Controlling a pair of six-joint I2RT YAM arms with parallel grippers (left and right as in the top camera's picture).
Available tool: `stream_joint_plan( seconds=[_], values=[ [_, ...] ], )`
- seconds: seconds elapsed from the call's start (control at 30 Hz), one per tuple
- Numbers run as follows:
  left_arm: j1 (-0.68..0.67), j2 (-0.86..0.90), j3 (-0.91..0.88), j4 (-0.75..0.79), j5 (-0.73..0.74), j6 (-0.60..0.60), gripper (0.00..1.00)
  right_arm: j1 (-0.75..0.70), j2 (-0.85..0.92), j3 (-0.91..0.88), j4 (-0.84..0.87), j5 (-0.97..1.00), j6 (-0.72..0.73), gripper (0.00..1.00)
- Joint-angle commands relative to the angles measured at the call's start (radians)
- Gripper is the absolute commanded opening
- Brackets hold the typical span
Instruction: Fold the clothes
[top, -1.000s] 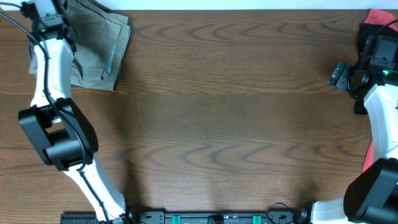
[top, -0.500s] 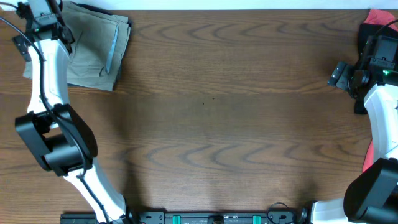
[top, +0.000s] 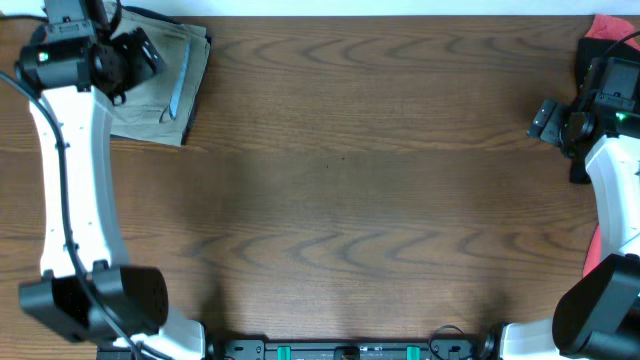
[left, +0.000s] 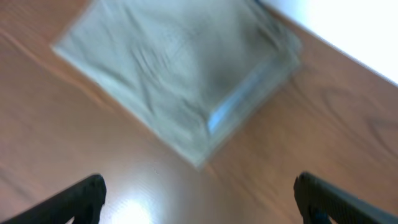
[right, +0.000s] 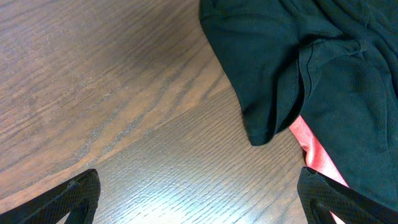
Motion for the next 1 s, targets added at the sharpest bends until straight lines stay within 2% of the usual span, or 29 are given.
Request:
stream_joint_plan(
  seconds=[0.0, 0.27, 0.43, 0.63, 0.97],
  values=[
    [-0.05, -0.1, -0.075, -0.037, 0.074, -0.043, 0.98, -0.008, -0.01, 0.006, -0.001, 0.011, -0.003, 0.99],
    [-0.258, -0.441, -0.517, 0.084, 0.073, -0.043, 0.98, -0.008, -0.01, 0.006, -0.001, 0.011, -0.003, 0.99],
    [-0.357, -0.583, -0.705, 0.041, 0.082, -0.071, 0.98, -0.008, -0.01, 0.006, -0.001, 0.011, -0.003, 0.99],
    [-0.399, -0.607, -0.768, -0.029, 0.081, -0.106, 0.98, -0.008, -0.01, 0.006, -0.001, 0.011, -0.003, 0.99],
    [-0.399, -0.6, -0.768, -0.03, 0.081, -0.106, 0.98, -0.008, -0.01, 0.006, -0.001, 0.011, -0.003, 0.99]
  ],
)
